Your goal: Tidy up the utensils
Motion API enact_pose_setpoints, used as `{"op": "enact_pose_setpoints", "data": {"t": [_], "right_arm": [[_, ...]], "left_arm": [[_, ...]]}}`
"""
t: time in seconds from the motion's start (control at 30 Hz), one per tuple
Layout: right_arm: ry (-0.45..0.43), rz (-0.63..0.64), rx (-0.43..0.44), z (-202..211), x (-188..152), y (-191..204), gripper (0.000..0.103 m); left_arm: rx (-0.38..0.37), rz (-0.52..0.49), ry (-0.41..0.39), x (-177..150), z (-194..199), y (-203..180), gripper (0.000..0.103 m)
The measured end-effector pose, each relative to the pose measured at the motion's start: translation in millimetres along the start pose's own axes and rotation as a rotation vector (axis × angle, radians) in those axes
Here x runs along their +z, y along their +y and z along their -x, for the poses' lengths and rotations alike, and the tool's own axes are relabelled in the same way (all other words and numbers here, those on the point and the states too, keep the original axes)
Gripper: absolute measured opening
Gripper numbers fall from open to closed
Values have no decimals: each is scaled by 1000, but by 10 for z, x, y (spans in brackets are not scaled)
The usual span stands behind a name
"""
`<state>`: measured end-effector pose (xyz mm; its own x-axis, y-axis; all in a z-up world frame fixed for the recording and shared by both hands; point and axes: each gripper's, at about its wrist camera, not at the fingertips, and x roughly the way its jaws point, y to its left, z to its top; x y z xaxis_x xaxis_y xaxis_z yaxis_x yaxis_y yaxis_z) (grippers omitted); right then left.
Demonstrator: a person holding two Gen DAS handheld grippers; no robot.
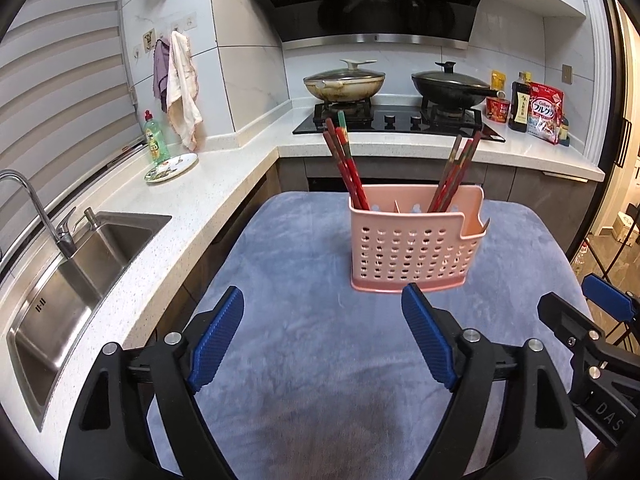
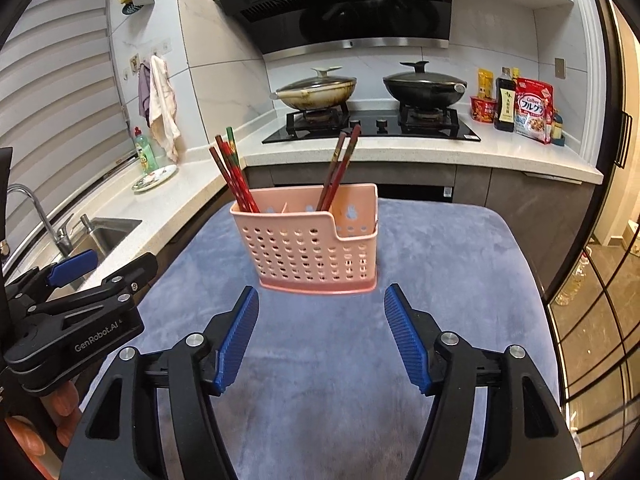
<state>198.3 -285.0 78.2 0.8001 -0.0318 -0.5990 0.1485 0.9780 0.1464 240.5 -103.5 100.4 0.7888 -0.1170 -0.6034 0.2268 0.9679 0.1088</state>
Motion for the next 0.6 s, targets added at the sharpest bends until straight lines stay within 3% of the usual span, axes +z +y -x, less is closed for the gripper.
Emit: {"op": "enact_pose_setpoints", "data": {"t": [0.4,0.6], "right_arm": [[32,39,-56,-30,-165,56,83],[66,60,-67,-100,-268,77,84]], "left_arm": [[24,3,59,-245,-86,3,90],[30,-8,89,-350,-141,-17,93]]}}
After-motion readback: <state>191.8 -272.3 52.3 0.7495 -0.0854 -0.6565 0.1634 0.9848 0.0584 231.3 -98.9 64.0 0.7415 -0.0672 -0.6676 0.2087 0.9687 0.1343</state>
